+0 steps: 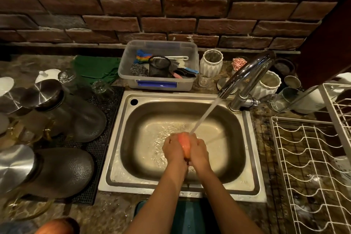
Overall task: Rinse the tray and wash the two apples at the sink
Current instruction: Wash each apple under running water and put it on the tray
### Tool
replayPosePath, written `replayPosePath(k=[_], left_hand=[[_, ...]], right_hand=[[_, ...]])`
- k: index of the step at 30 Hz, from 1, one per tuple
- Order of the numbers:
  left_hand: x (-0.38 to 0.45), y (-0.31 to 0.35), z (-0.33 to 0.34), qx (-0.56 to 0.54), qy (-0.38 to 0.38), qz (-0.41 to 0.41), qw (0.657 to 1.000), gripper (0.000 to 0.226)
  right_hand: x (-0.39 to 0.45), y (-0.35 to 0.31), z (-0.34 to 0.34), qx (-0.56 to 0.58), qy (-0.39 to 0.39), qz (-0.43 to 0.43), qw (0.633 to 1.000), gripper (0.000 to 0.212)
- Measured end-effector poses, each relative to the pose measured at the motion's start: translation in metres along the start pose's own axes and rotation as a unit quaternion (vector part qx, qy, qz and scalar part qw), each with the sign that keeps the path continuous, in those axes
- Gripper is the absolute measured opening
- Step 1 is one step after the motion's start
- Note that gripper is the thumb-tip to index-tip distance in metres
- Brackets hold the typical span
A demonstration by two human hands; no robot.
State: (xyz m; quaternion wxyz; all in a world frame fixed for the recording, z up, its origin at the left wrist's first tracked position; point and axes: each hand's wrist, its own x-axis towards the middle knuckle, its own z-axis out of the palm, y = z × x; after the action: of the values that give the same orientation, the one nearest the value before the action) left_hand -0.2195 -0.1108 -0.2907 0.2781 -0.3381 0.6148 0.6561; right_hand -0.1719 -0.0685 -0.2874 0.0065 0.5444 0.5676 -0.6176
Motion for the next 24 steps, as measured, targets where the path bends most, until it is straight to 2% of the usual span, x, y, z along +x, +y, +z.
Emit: replayPosePath(k=[3, 6, 9, 11, 15, 20, 24], left_hand=[[0.006, -0.006, -0.008, 0.175, -0.011, 0.038, 0.984, 0.031], [0.003, -0.009, -0.02, 0.287, -0.03, 0.047, 0.956, 0.04], [-0.006, -0.006, -0.03, 0.278, -0.065, 0.066, 0.956, 0.035], [-0.012, -0.002, -0.038, 0.263, -0.11, 0.067, 0.956, 0.041], [-0.025, 0.005, -0.069, 0.21, -0.236, 0.069, 0.946, 0.068], [-0.036, 0.016, -0.111, 0.24, -0.297, 0.155, 0.911, 0.073], [-0.048, 0.015, -0.146, 0.285, -0.338, 0.194, 0.876, 0.076]], right_hand=[[-0.003, 0.001, -0.007, -0.049, -0.017, 0.069, 0.996, 0.066], [-0.012, 0.0, -0.015, -0.06, -0.034, 0.099, 0.993, 0.069], [-0.016, 0.004, -0.02, -0.061, -0.046, 0.095, 0.993, 0.069], [-0.018, 0.007, -0.023, -0.044, -0.057, 0.064, 0.995, 0.067], [-0.034, 0.009, -0.038, -0.03, -0.116, -0.031, 0.992, 0.051], [-0.049, 0.02, -0.057, 0.035, -0.234, -0.068, 0.969, 0.062], [-0.068, 0.033, -0.06, -0.002, -0.273, -0.139, 0.952, 0.081]])
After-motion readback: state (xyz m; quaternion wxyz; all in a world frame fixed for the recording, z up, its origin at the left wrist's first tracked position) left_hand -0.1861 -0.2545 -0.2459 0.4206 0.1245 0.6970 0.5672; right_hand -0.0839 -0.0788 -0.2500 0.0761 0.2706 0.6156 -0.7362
